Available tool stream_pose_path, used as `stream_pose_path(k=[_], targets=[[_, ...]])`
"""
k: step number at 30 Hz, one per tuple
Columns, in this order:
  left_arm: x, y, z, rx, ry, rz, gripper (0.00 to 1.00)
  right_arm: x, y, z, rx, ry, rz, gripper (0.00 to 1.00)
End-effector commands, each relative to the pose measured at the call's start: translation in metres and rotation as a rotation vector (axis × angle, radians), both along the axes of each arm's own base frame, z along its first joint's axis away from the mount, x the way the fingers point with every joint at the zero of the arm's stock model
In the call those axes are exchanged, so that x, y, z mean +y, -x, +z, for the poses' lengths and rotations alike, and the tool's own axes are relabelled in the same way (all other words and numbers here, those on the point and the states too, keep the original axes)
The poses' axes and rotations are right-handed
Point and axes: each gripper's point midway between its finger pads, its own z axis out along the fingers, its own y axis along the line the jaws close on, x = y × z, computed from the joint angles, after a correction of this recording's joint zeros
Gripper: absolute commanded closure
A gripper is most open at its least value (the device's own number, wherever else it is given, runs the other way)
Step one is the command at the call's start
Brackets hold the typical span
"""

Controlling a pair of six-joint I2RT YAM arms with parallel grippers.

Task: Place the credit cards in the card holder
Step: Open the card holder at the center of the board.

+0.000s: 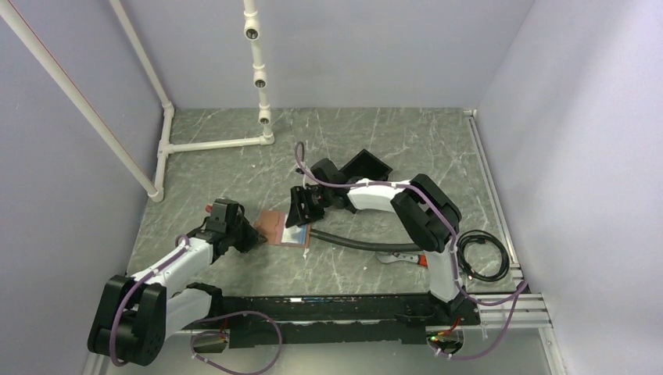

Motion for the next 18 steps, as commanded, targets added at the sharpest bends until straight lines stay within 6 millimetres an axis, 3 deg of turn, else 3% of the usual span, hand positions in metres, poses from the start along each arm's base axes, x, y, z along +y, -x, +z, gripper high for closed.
stream_pose_path(k=[1,18], targets=[[-0.0021,0.0178,-0.0085,0.053,0.023,-0.005,1.0,-0.0189,0.0023,0.0067,-0.055,0.057,-0.032,0.44],[-0.0049,0.0194,-0.0076,0.055,0.043,-0.007,1.0,-0.0252,0.0113,-0.0013,-0.03,0.055,-0.039,0.46]])
